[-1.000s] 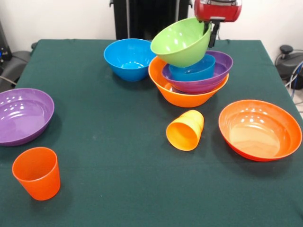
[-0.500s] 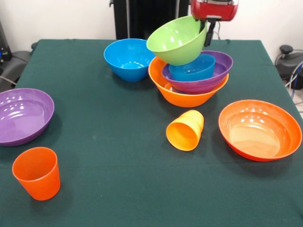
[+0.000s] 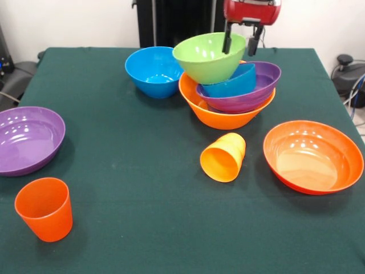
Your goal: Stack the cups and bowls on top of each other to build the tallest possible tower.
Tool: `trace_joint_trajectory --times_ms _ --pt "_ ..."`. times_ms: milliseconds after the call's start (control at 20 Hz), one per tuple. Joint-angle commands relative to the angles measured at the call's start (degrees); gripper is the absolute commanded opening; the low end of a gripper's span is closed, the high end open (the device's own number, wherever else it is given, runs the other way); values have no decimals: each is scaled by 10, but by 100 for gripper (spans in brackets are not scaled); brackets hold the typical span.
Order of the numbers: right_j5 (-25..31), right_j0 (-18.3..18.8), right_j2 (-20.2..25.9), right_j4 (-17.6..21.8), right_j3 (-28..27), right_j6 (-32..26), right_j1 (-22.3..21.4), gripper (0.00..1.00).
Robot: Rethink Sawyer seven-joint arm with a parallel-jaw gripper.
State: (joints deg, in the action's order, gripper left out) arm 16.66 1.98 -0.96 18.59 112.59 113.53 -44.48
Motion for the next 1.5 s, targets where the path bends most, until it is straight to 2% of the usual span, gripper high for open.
trace_joint_trajectory --times_ms 50,550,600,1500 --pt "-32 -6 11 -19 4 89 22 100" --pt "-30 0 19 -22 8 78 20 100" --pt "-29 2 22 -22 10 75 20 0" --pt "-16 17 37 -21 10 57 14 0"
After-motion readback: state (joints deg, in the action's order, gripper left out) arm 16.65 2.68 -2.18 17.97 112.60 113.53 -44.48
